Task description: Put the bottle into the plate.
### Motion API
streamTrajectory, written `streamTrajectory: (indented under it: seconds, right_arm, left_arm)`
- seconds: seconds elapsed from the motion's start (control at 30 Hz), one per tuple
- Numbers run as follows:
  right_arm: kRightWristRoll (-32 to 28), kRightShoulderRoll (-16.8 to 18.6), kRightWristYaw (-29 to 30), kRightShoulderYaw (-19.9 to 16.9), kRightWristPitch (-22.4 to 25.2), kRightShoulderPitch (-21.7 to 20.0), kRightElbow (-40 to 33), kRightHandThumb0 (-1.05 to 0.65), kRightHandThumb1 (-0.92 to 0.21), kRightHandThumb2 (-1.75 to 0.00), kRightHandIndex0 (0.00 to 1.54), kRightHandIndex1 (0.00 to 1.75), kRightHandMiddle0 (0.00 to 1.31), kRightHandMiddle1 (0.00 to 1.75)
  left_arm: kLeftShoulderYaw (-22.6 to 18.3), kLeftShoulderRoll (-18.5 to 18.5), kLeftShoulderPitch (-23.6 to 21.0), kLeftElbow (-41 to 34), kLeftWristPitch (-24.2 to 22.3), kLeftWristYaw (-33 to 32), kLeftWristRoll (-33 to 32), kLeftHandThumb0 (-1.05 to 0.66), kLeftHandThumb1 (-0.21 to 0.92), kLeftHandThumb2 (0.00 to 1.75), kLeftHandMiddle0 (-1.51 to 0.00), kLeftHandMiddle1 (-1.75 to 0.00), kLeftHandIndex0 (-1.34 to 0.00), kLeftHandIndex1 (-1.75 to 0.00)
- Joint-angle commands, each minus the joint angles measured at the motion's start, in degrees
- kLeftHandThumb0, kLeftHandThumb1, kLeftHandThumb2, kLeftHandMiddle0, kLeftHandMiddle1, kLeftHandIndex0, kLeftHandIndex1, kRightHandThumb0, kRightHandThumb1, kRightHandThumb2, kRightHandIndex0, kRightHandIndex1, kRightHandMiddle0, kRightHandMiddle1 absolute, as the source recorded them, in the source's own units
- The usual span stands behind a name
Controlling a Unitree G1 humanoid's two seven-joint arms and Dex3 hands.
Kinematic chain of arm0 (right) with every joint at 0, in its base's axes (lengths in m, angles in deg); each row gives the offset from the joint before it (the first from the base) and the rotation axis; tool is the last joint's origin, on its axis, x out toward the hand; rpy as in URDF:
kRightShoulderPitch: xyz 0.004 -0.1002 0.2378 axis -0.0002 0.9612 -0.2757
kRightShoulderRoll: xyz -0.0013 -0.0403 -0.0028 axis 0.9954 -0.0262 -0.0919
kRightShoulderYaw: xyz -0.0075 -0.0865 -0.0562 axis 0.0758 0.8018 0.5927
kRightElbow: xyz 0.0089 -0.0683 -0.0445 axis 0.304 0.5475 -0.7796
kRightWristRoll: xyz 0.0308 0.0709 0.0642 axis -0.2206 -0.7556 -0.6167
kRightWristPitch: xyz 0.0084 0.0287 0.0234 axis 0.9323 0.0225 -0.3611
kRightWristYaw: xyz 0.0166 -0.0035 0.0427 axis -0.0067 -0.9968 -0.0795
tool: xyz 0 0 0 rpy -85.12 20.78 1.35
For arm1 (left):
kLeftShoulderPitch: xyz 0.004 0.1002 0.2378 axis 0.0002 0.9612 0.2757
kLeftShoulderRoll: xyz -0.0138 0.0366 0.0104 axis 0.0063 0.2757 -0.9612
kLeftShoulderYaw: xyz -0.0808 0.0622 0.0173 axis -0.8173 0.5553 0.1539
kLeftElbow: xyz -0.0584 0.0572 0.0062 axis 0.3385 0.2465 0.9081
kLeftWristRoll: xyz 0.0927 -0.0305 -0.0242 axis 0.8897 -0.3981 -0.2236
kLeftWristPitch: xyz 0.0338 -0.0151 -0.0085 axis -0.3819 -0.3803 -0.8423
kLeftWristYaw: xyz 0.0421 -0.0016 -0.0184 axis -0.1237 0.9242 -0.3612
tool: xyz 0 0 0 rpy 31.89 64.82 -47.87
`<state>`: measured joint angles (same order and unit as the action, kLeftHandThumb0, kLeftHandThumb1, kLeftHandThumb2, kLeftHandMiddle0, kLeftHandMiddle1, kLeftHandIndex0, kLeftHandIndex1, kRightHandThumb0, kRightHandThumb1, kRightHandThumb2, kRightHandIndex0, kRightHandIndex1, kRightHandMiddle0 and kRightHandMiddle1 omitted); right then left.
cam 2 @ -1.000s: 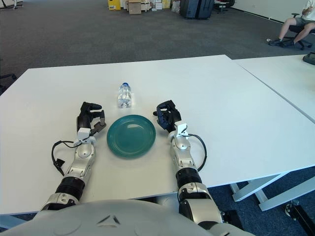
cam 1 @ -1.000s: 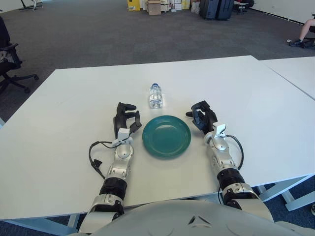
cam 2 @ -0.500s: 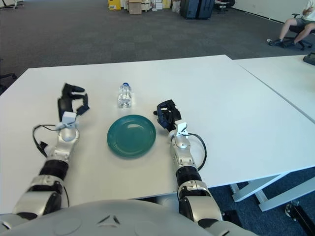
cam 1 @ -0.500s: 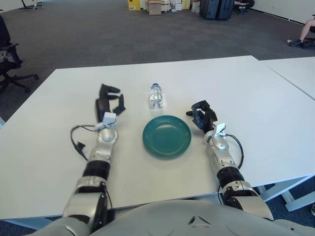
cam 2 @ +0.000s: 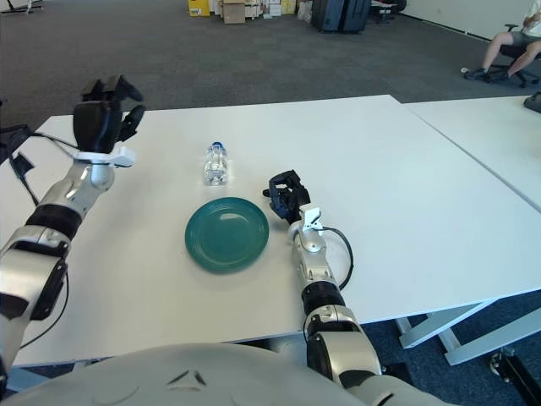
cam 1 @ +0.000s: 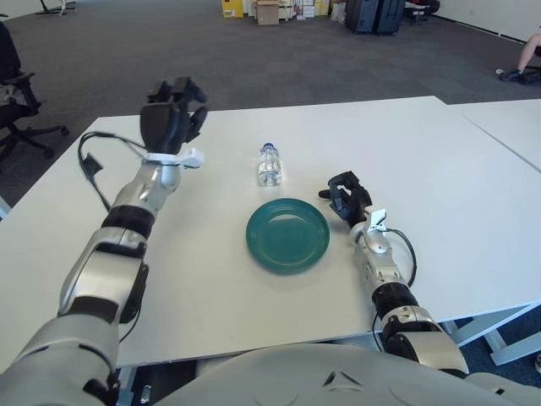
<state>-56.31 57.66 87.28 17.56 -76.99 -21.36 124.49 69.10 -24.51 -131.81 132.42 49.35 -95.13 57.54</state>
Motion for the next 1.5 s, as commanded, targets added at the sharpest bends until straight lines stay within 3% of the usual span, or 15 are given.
streamTrajectory:
  seconds: [0.0, 0.1, 0.3, 0.5, 0.63, 0.93, 1.33, 1.47]
  right_arm:
    - [-0.6, 0.2, 0.3, -0.4, 0.6, -0.5, 2.0, -0.36, -0.84, -0.61, 0.42, 1.12, 0.26, 1.72]
    - [-0.5, 0.3, 0.3, -0.5, 0.1, -0.8, 2.7, -0.36, -0.84, -0.61, 0.42, 1.12, 0.26, 1.72]
    - [-0.5, 0.5, 0.5, -0.7, -0.7, -1.3, 3.9, -0.36, -0.84, -0.60, 0.42, 1.13, 0.26, 1.72]
    - [-0.3, 0.7, 0.7, -0.6, -0.9, -1.6, 4.5, -0.36, -0.84, -0.60, 0.43, 1.13, 0.26, 1.72]
    - [-0.3, 1.0, 0.9, -0.5, -0.8, -1.6, 4.4, -0.36, -0.84, -0.61, 0.44, 1.14, 0.27, 1.72]
    - [-0.1, 1.4, 1.3, -0.4, -1.4, -1.1, 4.3, -0.36, -0.83, -0.61, 0.44, 1.14, 0.27, 1.72]
    - [0.1, 1.4, 2.1, -0.2, -1.2, -0.4, 3.7, -0.36, -0.83, -0.62, 0.44, 1.14, 0.27, 1.72]
    - [0.3, 1.5, 2.4, -0.1, -1.2, -0.1, 3.4, -0.36, -0.83, -0.62, 0.44, 1.14, 0.27, 1.72]
  left_arm:
    - [4.9, 0.7, -4.5, 3.9, -1.8, 1.2, 3.9, -0.51, 0.84, 0.56, -0.28, -0.75, -0.07, -1.40]
    - [9.3, 0.9, -7.9, 7.8, -3.0, 0.7, 7.3, -0.56, 0.79, 0.60, -0.27, -0.65, -0.02, -1.27]
    - [19.9, -1.2, -14.1, 17.7, -6.3, -2.5, 15.3, -0.56, 0.75, 0.65, -0.29, -0.55, 0.00, -1.19]
    - [33.1, -4.2, -15.0, 23.3, -11.6, -3.2, 25.1, -0.53, 0.71, 0.75, -0.32, -0.48, 0.00, -1.23]
    - [40.7, -3.7, -15.3, 24.2, -11.5, -5.6, 30.8, -0.51, 0.68, 0.80, -0.32, -0.40, 0.00, -1.20]
    - [47.8, -4.0, -16.4, 24.5, -10.6, -7.0, 34.2, -0.51, 0.64, 0.85, -0.34, -0.28, 0.00, -1.18]
    - [53.1, -4.9, -17.4, 25.1, -11.0, -4.9, 35.7, -0.58, 0.72, 0.74, -0.36, -0.14, 0.00, -1.06]
    - [55.3, -5.1, -17.8, 25.1, -10.8, -5.0, 36.8, -0.60, 0.79, 0.66, -0.38, -0.11, 0.00, -1.03]
